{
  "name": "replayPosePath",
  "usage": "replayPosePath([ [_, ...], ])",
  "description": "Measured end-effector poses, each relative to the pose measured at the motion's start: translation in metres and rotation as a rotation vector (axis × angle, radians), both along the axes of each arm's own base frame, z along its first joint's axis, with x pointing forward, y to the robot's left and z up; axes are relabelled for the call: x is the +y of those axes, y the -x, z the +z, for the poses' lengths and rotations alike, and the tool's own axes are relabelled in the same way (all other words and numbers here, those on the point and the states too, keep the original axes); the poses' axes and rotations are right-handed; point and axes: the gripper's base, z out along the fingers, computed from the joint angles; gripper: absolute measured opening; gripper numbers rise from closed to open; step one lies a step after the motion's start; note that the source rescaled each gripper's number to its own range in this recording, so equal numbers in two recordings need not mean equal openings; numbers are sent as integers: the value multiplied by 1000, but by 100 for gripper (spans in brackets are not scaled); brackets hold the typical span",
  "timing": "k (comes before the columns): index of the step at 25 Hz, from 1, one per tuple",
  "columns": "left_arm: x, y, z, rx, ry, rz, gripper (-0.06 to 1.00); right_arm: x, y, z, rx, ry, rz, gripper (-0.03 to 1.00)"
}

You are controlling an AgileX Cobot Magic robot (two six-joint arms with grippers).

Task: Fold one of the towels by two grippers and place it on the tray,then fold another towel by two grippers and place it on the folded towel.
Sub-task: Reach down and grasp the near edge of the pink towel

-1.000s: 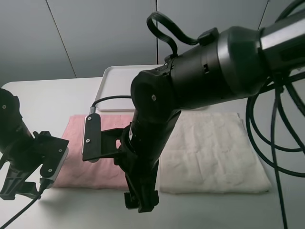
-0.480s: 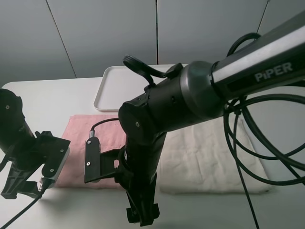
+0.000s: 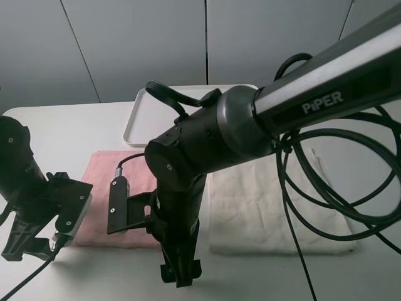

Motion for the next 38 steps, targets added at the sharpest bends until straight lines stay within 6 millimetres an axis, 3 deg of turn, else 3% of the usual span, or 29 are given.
replayPosePath([
  [12, 0, 0, 0, 0, 0, 0, 99, -1, -1, -12, 9, 40, -64, 99],
  [18, 0, 0, 0, -2, 0, 0, 99, -1, -2, -13, 3, 37, -66, 63],
  [26, 0, 0, 0, -2, 0, 0, 99, 1, -7, -13, -46, 16, -126, 33],
  [30, 0, 0, 0, -2, 0, 0, 99, -1, -11, -13, -90, 33, -147, 5],
  [38, 0, -1, 0, -6, 1, 0, 98, -1, -12, -13, -98, 37, -158, 1],
])
